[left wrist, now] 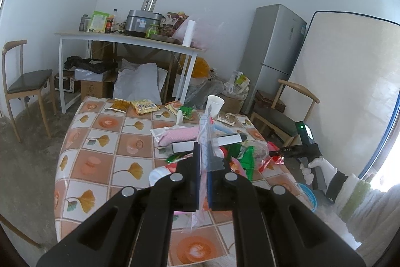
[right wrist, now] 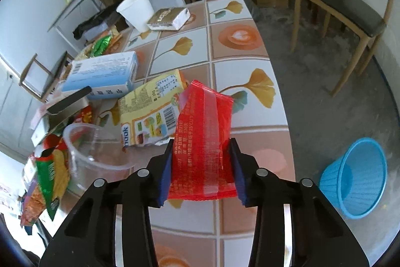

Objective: Collect trash
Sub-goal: 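Grasp the red candy wrapper with the right tool while the left tool holds the bag, then carry both items to the blue wastebasket and open both tools over it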

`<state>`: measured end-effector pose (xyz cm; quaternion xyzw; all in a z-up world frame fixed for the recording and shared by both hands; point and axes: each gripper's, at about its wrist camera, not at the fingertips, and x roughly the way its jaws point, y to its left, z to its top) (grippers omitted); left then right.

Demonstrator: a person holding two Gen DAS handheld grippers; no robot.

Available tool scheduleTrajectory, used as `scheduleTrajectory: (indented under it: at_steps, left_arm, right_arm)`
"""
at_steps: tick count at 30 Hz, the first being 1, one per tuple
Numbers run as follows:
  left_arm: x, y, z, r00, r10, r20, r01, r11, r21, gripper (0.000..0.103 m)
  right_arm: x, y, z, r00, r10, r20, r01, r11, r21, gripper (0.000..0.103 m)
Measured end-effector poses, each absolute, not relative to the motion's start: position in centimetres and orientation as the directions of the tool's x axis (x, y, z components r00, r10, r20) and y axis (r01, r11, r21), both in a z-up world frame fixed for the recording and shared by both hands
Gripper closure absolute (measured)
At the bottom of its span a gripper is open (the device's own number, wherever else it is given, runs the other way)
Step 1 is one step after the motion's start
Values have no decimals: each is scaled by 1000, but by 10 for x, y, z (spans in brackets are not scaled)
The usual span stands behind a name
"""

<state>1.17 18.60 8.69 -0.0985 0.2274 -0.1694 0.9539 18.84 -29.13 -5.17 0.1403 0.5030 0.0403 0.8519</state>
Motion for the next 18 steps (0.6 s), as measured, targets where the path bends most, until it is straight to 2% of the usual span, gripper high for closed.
scheduleTrajectory:
  at_steps: [10, 18]
  left_arm:
    - [-1, 162, 97, 832, -415, -369, 332, 904, -267, 99]
    - [7, 112, 114, 747, -569, -343, 479, 819, -317, 99]
  right_arm:
    - [156, -304, -23, 557, 266, -787, 71, 929, 364, 66]
    - [121, -328, 0, 617, 297, -729, 86, 895, 438, 66]
